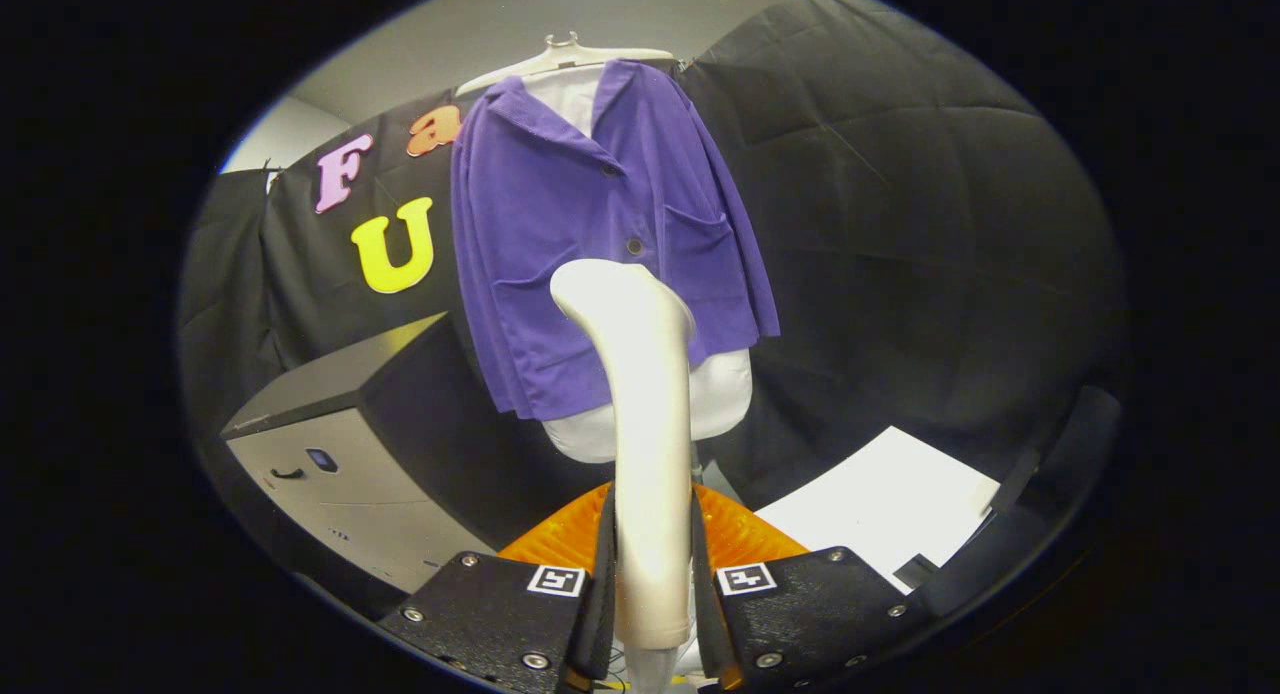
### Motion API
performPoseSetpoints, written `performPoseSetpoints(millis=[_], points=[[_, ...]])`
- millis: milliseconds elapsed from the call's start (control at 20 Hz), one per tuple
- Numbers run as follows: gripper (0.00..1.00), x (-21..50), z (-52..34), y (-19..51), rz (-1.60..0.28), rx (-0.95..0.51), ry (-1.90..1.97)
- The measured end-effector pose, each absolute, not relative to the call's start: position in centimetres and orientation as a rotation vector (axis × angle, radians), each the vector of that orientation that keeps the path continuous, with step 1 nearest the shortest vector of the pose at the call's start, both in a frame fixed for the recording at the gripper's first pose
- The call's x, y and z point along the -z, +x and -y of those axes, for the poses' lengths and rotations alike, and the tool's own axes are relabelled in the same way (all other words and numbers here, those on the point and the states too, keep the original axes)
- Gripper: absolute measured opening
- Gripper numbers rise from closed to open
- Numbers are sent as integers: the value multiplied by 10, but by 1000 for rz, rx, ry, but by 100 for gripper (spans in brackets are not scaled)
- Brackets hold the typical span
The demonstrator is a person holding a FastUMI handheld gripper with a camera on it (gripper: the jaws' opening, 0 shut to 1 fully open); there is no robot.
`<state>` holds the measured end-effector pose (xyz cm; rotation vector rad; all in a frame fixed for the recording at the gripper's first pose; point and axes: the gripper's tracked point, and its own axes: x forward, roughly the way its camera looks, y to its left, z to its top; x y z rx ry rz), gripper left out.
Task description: Iron the clothes twice with a garment steamer, once on the left side and once on the right side.
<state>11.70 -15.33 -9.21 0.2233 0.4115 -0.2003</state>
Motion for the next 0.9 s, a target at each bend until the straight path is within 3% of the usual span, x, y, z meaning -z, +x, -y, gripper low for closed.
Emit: performPoseSetpoints(millis=[400,900], points=[[34,32,91,61,-308,94,186],[34,15,43,34,-293,-11,162]])
